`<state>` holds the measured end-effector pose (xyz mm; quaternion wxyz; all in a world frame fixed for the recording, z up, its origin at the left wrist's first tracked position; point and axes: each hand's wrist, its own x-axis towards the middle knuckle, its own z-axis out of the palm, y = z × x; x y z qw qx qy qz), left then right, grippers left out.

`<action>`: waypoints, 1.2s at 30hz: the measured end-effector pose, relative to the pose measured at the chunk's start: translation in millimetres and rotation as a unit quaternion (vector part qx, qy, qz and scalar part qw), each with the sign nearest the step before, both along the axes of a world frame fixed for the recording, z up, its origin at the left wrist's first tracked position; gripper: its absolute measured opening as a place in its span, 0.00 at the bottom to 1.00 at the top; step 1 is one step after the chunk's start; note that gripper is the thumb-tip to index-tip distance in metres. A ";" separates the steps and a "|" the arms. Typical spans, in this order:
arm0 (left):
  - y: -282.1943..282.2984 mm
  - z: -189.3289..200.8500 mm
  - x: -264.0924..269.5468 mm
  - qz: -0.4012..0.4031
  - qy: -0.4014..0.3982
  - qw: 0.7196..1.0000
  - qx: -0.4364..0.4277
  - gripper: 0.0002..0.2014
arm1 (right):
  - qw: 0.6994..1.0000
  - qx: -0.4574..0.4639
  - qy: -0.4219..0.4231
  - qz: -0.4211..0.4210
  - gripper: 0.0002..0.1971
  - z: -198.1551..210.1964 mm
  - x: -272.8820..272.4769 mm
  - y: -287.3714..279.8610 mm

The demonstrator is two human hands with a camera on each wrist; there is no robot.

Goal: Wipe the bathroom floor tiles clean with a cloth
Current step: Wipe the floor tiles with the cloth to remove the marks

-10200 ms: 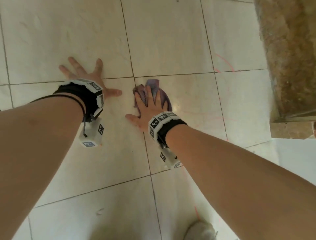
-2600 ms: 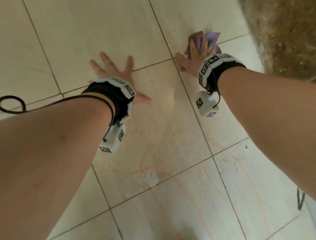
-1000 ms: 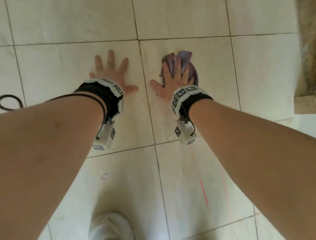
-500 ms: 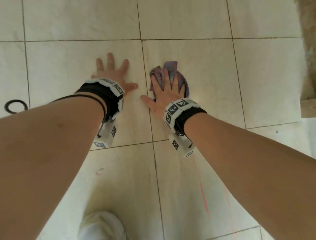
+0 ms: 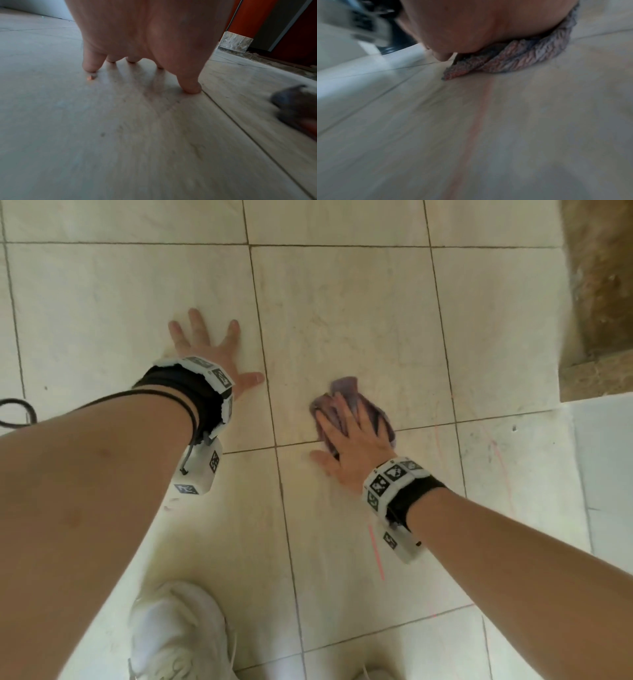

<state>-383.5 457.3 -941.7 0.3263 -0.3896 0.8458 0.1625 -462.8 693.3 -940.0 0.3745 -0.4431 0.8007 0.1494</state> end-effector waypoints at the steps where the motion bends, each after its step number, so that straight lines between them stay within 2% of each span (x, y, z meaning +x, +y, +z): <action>1: 5.5 -1.4 2.5 0.001 0.004 1.000 0.001 0.47 | 1.000 0.000 0.009 -0.029 0.36 -1.1 -16.2 -5.6; 4: 15.7 -9.4 7.7 0.007 0.020 1.000 -0.003 0.45 | 0.995 -0.023 0.035 -0.090 0.38 -9.5 -44.2 -44.5; 7: 13.9 -12.9 5.8 0.016 0.019 1.000 -0.008 0.45 | 0.995 -0.052 0.035 -0.074 0.39 -16.4 -25.4 -74.5; 11: 13.8 -10.4 4.6 0.012 0.010 1.000 -0.008 0.46 | 0.998 -0.054 -0.001 0.042 0.38 -11.1 19.6 -28.3; 13: 13.8 -8.7 4.3 0.014 0.006 1.000 -0.005 0.45 | 0.997 -0.036 -0.004 0.063 0.36 -9.5 17.5 8.3; 16: 14.3 -6.8 1.6 0.020 0.003 1.000 -0.001 0.46 | 0.999 -0.025 0.021 0.013 0.36 -9.8 -22.4 24.3; 19: 14.6 -7.9 -0.8 0.025 0.004 1.000 -0.006 0.46 | 0.994 -0.057 0.046 -0.084 0.37 -14.1 -60.3 -15.4; 21: 15.0 -9.0 -1.7 0.023 0.005 1.000 -0.012 0.46 | 0.989 -0.069 0.053 -0.119 0.39 -20.2 -61.8 -46.9; 24: 15.2 -9.3 -1.6 0.021 0.009 0.999 -0.022 0.46 | 0.994 -0.086 0.031 -0.062 0.39 -20.8 -27.1 -54.1; 26: 15.0 -8.9 -2.4 0.023 0.010 0.999 -0.026 0.47 | 0.996 -0.082 0.021 0.001 0.38 -16.5 -1.3 -28.1; 28: 16.9 -7.1 -5.2 0.037 0.010 0.999 -0.020 0.47 | 0.998 -0.057 0.021 0.026 0.36 -12.1 0.6 7.0; 32: 20.7 -8.1 -13.1 0.062 0.015 0.998 -0.011 0.50 | 0.994 -0.043 0.048 -0.085 0.36 -9.0 -60.6 34.0; 36: 25.4 -9.6 -20.1 0.071 0.033 0.997 -0.011 0.51 | 0.981 -0.051 0.055 -0.178 0.38 -11.2 -90.7 -12.0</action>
